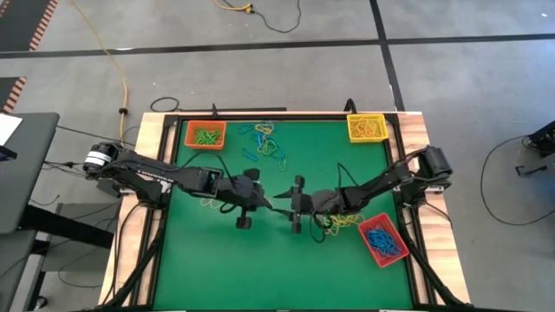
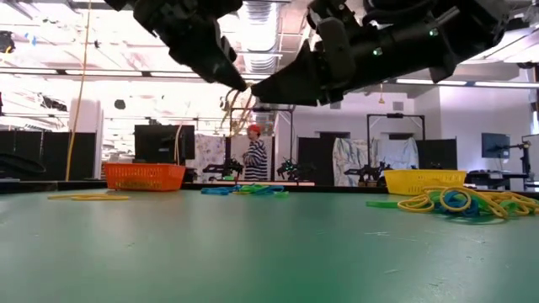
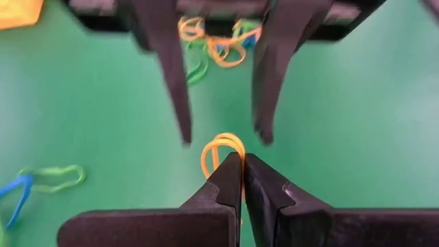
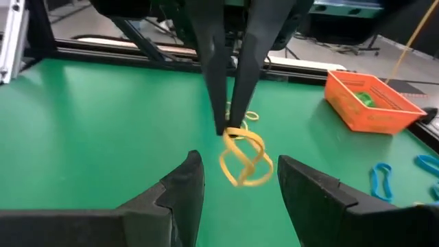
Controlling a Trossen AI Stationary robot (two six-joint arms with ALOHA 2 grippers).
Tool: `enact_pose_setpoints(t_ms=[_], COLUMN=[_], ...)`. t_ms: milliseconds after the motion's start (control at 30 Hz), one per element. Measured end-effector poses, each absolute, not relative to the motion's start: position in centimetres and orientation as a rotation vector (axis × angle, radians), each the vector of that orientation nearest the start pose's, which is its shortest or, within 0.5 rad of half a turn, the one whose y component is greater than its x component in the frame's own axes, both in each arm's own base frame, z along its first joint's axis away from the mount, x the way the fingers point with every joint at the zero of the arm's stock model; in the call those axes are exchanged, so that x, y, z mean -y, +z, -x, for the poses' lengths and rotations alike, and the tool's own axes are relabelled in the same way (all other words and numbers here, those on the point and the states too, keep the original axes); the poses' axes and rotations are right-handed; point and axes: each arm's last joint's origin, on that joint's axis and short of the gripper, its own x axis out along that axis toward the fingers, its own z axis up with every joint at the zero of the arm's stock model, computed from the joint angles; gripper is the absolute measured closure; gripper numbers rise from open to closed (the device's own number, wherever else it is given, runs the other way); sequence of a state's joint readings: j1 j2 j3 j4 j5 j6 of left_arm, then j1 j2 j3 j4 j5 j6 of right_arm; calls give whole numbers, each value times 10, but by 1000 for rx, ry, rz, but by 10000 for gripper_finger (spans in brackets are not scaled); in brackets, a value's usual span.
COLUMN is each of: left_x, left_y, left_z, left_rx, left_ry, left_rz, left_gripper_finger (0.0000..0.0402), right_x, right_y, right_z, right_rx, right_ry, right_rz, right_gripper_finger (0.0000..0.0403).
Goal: Sort rubber bands into baskets
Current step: Put the yellow rubber band into the yellow bin
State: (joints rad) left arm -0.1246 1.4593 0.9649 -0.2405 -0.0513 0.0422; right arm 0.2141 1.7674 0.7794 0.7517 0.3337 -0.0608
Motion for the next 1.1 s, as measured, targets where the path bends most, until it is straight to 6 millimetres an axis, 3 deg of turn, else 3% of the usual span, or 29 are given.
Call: enact_pose_setpoints(t_ms=[400,533,800,967,1100], left_x=[39,39,39,38,37], left_y=[242,242,238,236,233], left_z=[-307,-307,-304,-302,-299], left_rx=[-680,-682,-731,-763,-807], left_ry=[-155,-155,-151,-125,-75], left_rz=[-94,-91,-85,-51,-60], left_gripper_finger=[401,401,401,398,371], right_x=[-67,-67,-66,-61,-58], right_y=[165,163,158,158,157], right_z=[-367,-367,-365,-366,-365], right_rx=[-233,-247,-302,-310,-333], right_ry=[-51,-51,-57,-74,-99], right_rz=[115,119,135,133,139], right_gripper_finger=[195,238,381,386,389])
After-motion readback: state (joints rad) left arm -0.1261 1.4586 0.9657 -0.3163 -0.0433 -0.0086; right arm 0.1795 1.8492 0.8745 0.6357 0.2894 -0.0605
